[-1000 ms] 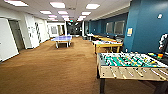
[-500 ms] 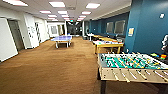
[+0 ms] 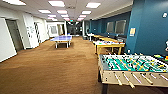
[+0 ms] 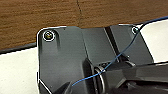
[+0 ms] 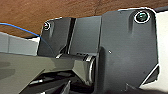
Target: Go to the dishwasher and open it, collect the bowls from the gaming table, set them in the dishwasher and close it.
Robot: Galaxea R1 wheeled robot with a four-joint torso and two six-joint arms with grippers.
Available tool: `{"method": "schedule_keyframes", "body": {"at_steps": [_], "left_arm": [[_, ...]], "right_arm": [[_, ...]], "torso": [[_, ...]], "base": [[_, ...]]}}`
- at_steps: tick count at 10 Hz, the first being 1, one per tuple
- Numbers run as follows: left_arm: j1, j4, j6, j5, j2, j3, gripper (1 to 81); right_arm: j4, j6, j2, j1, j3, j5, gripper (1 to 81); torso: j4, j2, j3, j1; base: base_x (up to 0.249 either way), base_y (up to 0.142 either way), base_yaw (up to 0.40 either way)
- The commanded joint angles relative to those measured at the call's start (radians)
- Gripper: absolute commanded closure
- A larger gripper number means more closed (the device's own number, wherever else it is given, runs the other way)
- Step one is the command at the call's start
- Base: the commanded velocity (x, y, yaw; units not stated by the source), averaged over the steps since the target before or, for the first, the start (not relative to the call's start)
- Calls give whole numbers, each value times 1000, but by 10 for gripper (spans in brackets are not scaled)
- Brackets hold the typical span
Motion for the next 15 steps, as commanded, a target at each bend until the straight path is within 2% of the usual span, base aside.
{"method": "schedule_keyframes", "body": {"at_steps": [1,15], "left_arm": [[-49,-6,0,43,-7,2,10],[-49,-6,0,42,-7,2,10]], "right_arm": [[-13,-3,-1,56,6,-48,10],[-14,-3,3,54,-1,-48,10]], "torso": [[0,0,0,0],[0,0,0,-2]], "base": [[172,0,0],[161,0,0]]}}
